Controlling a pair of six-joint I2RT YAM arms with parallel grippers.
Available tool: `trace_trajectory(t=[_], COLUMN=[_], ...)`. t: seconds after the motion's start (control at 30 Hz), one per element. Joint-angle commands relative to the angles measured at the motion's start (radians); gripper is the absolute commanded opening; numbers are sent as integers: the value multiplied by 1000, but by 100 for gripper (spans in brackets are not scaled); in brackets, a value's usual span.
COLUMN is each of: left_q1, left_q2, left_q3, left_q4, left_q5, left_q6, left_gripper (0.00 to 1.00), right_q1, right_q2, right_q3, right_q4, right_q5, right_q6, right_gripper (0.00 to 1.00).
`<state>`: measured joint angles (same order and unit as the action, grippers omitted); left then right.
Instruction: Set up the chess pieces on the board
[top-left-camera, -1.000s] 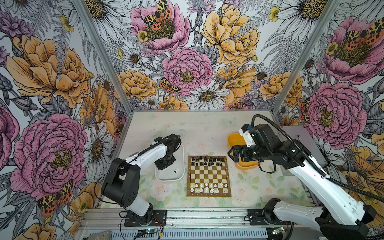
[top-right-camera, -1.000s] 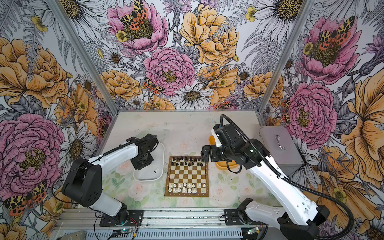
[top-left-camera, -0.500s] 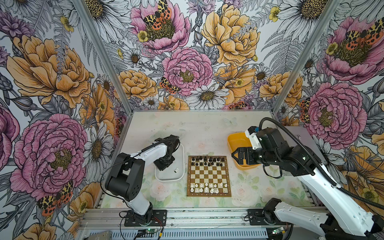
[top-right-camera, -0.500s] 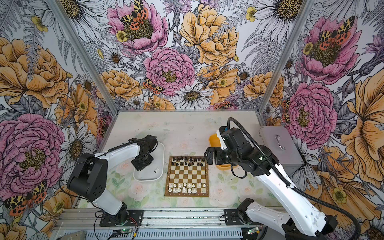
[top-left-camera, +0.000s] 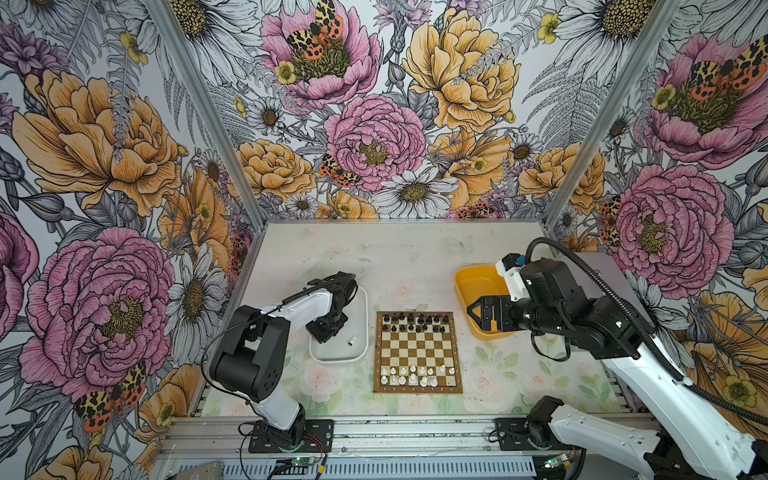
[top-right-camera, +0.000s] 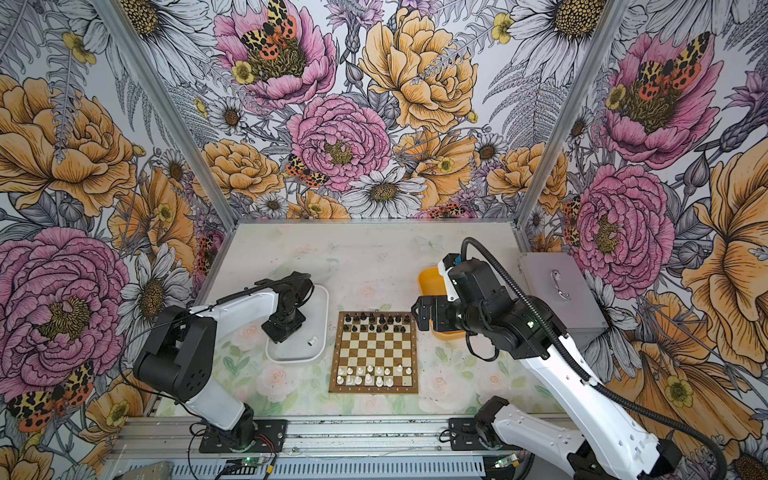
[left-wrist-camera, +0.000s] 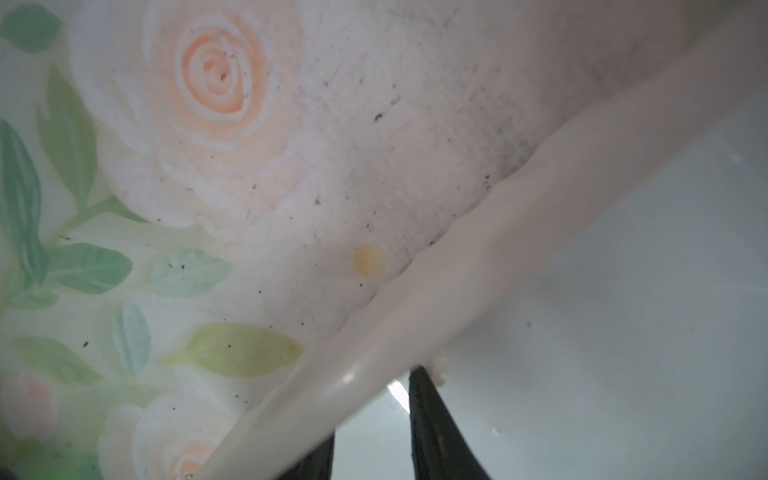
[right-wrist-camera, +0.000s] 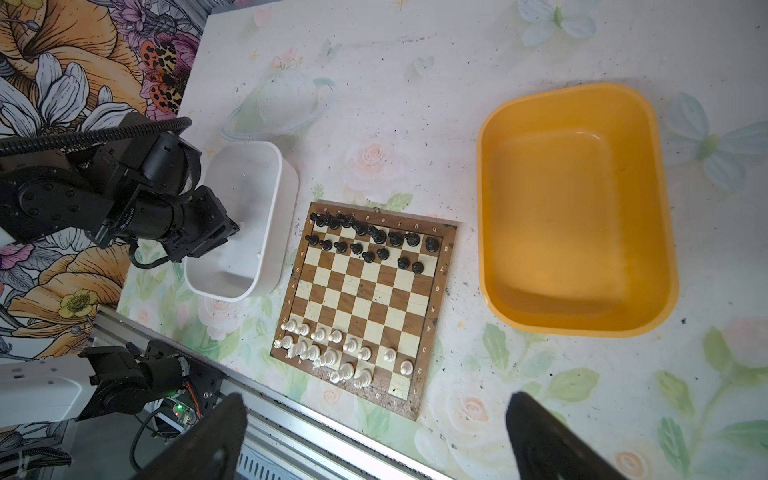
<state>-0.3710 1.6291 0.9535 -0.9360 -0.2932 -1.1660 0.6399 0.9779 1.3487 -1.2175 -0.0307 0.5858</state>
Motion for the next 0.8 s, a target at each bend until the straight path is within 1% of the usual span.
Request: trace_trajectory(t=[0.0,0.1,0.23,0.3,0.4,0.47,0.77], left_q1=[-13,-23,-41,-46,-42,-42,-46], left_q2=[-38,-73,-129,-138,-136,-131,-177], left_q3=[9,2,-33,-51,-79,-87,-78], left_q4=[19,15,11,4,3,3,2], left_q5=[-31,-35,-46,-47,-19,-8,-59], left_q6=[-33,-60,-139,-191,-256,-281,-391], left_gripper=[31,31,30,31,31,31,32], right_q1=[-6,-8,-8,-9,-13,-15,-32], right_q2=[-15,-15,-10,-7,-6,-7,-34], right_q3=[-4,3,10,16,24,23,-12], right_q4=[8,6,6,7,6,6,9], right_q5=[21,25,28,30,31,33,16], right_q6=[8,1,-11,-22,-39,-50,-77], right_gripper=[100,100,100,100,100,100,100])
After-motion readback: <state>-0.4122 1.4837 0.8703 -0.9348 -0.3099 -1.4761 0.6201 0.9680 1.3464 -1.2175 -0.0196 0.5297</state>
